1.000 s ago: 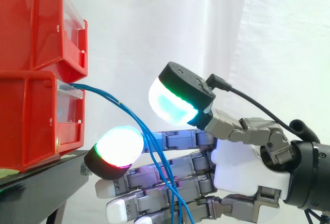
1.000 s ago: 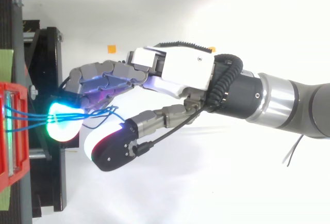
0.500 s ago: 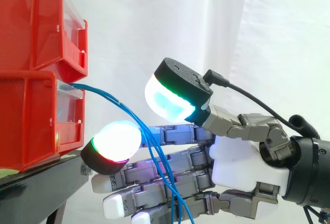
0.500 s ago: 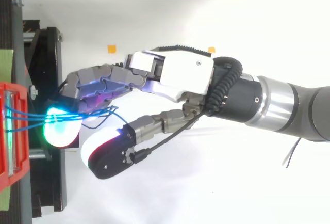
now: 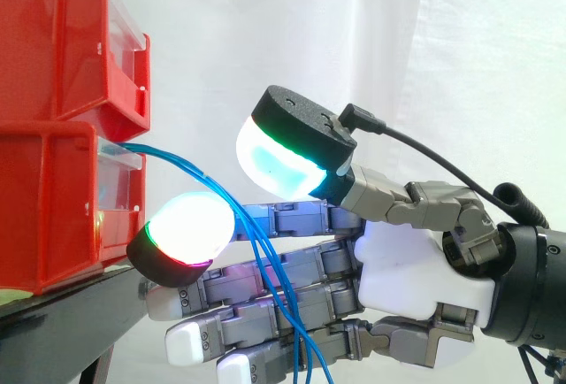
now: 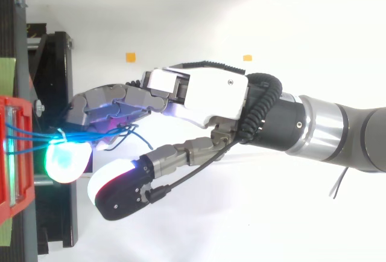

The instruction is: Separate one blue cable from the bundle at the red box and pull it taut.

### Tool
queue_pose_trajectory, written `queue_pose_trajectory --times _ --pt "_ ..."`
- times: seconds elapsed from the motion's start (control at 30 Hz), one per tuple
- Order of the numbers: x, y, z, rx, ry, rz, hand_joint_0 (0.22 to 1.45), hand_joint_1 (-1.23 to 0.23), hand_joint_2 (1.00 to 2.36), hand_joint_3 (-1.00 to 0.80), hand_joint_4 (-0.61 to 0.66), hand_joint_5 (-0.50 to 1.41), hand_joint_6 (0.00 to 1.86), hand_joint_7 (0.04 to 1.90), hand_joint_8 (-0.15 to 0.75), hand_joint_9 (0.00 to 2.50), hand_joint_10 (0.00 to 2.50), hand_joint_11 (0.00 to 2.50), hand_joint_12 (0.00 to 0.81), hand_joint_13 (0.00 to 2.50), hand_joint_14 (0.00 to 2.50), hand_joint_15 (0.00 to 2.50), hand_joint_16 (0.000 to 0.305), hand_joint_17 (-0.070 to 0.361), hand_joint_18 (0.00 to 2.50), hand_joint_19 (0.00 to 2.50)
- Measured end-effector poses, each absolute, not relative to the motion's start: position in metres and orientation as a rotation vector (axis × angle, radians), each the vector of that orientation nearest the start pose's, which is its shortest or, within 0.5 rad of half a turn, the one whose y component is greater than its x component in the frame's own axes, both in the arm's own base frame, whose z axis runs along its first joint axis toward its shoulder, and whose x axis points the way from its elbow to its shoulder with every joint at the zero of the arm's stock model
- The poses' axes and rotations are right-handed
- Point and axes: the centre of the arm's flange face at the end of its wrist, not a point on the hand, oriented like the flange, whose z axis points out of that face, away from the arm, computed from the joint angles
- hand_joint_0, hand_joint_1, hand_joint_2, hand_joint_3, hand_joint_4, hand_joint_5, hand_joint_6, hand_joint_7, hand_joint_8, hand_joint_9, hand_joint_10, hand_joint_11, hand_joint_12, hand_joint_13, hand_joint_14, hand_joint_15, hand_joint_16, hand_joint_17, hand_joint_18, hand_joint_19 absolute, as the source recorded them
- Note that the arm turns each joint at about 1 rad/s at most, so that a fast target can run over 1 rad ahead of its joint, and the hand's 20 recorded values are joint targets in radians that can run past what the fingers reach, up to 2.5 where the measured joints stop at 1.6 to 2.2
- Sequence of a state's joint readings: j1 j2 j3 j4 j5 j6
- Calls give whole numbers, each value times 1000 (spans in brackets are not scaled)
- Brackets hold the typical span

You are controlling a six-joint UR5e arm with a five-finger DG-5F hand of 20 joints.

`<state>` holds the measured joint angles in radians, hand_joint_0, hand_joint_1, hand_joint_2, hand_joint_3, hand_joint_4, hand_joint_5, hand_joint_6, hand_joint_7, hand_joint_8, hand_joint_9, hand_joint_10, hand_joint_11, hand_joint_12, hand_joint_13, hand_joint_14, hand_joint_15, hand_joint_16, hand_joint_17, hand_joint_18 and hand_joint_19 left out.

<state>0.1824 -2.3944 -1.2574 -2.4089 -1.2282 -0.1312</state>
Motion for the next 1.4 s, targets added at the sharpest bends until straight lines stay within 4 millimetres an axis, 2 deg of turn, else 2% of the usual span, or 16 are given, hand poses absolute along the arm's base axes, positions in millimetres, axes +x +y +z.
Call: queue_pose_trajectory --times 0.43,0.8,1.07,1.4 --pt "786 -35 184 1066 959 1103 567 -647 1005 -438 299 -189 501 1124 356 448 7 478 401 656 13 461 54 122 713 517" --pt "787 -40 165 1094 965 1126 563 -645 1005 -443 281 -186 500 1181 359 452 7 480 401 658 13 466 54 122 715 525" --pt "787 -44 167 1085 954 1128 563 -642 1005 -442 261 -182 502 1238 359 456 7 482 404 662 13 458 54 122 718 524" --pt "789 -54 171 1077 949 1125 581 -668 1008 -390 245 -189 544 1200 356 459 7 483 401 669 13 459 53 120 722 525"
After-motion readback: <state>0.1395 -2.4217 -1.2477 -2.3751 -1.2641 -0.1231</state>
